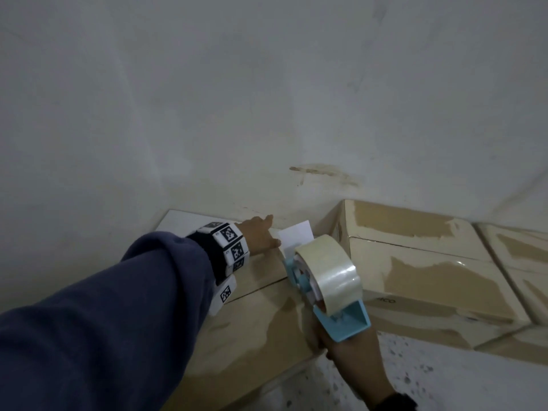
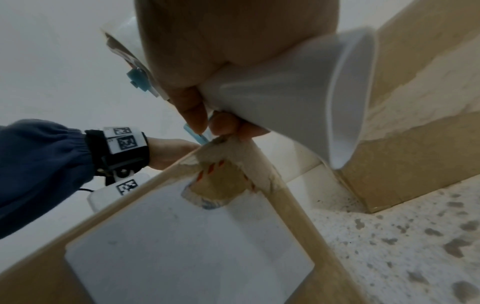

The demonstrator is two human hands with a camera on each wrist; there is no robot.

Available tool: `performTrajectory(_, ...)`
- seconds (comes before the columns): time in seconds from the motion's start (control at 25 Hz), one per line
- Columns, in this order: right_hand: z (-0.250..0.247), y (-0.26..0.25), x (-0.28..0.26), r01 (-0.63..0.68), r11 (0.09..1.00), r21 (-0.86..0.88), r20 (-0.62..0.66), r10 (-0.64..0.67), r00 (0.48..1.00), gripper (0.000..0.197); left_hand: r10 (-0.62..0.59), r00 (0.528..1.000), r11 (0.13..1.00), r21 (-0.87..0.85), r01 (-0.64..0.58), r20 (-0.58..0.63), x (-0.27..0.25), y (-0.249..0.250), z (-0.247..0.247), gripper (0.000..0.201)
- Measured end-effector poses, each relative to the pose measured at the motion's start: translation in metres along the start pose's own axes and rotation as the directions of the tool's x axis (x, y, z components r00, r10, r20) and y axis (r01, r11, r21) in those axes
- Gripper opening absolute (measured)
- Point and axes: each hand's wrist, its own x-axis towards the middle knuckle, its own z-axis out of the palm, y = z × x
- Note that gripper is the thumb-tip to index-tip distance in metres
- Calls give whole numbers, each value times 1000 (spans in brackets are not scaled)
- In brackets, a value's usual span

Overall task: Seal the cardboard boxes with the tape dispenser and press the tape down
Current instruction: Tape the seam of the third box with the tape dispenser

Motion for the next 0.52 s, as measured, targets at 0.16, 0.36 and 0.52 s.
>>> performTrajectory(0.16, 11, -28, 11, 74, 993, 92, -27, -72, 997, 26, 129, 990, 986, 113, -121, -60, -52, 7, 19, 58)
performTrajectory(0.36, 12, -41, 19, 45, 996, 82, 32, -48, 998, 19, -15, 1000, 990, 142, 15, -4, -112, 42, 69, 117)
performTrajectory(0.52, 9, -50, 16, 26, 995, 94, 100, -35, 994, 16, -251, 963, 959, 108, 261, -96, -106, 63, 112, 120)
